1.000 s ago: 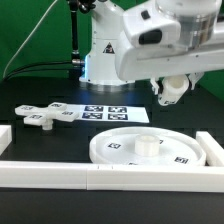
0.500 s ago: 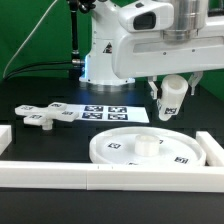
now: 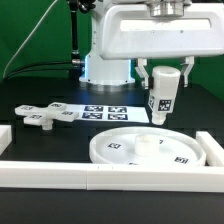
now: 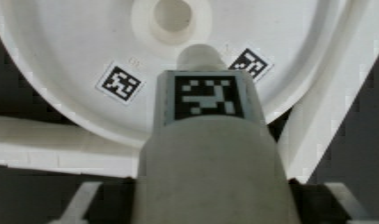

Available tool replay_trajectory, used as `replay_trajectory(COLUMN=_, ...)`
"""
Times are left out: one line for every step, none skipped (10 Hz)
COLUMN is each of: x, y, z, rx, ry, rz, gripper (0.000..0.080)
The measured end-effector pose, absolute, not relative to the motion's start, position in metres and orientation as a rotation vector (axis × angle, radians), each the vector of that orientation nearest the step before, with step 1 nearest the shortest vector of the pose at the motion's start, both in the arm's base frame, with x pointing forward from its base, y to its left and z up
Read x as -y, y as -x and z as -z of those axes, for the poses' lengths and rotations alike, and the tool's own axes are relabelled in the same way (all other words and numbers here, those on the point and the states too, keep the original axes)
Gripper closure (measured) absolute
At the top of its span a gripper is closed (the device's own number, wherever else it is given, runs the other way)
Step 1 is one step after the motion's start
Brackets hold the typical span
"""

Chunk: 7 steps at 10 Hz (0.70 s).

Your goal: Assemble round table

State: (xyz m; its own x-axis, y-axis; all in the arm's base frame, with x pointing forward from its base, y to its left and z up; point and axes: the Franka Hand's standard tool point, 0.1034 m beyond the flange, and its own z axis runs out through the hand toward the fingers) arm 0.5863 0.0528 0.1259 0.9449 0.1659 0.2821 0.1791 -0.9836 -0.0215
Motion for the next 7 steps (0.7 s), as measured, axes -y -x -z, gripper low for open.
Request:
replay_trajectory(x=-0.047, y=-0.591, z=-0.129, rx=0.277, ry=3.036, rz=0.66, gripper=0.039)
replay_trajectory(x=-0.043, y=-0.584, z=-0.123, rx=0.277, ry=3.039, rz=0.673, gripper=0.039)
replay_trajectory(x=-0.038, y=-0.581, z=-0.12, rx=0.266, ry=3.044, rz=0.658, gripper=0.039)
replay_trajectory(x=-0.034, y=-0.578, z=-0.117, rx=0.257, ry=3.048, rz=0.65, gripper=0.039)
replay_trajectory(x=-0.034, y=-0.575, z=-0.114, rx=0.256, ry=3.051, rz=0.639, gripper=0.039)
replay_trajectory(x=-0.033, y=-0.571, z=-0.111, rx=0.256, ry=3.053, rz=0.628, gripper=0.039)
replay_trajectory(x=-0.034, y=-0.568, z=-0.107, rx=0.257, ry=3.055, rz=0.615, gripper=0.039)
